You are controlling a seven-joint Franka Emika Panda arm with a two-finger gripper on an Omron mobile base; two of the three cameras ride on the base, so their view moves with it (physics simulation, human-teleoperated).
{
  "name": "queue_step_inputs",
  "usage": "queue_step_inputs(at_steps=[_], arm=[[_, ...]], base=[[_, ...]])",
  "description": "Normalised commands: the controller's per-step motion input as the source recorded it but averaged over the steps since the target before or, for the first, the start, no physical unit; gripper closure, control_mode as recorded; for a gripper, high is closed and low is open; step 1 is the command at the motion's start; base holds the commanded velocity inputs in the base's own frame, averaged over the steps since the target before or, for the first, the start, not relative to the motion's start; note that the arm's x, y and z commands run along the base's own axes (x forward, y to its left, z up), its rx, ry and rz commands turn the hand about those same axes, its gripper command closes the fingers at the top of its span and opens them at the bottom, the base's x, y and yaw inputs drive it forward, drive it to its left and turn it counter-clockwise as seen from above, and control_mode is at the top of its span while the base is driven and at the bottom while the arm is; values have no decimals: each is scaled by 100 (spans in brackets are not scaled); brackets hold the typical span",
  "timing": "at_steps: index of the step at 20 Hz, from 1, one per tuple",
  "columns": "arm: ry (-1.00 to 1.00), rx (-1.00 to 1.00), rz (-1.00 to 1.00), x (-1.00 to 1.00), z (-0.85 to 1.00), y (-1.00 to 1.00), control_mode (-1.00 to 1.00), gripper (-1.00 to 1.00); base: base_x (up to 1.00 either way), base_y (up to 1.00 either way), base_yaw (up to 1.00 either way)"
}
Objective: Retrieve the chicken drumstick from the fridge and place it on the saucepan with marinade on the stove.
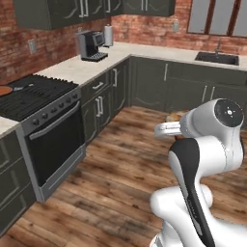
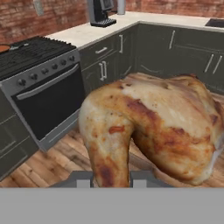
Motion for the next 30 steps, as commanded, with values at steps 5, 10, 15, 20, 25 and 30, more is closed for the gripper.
queue_step_inputs(at_steps=[5,10,15,20,25,30], arm=[[0,0,0,0,0,0,100,100],[0,0,0,0,0,0,100,100],[0,0,0,0,0,0,100,100],[0,0,0,0,0,0,100,100],[0,0,0,0,0,0,100,100],[0,0,0,0,0,0,100,100]], base=[[61,-2,40],[89,-17,30],[91,-5,27],[87,0,33],[65,0,37],[69,0,39]])
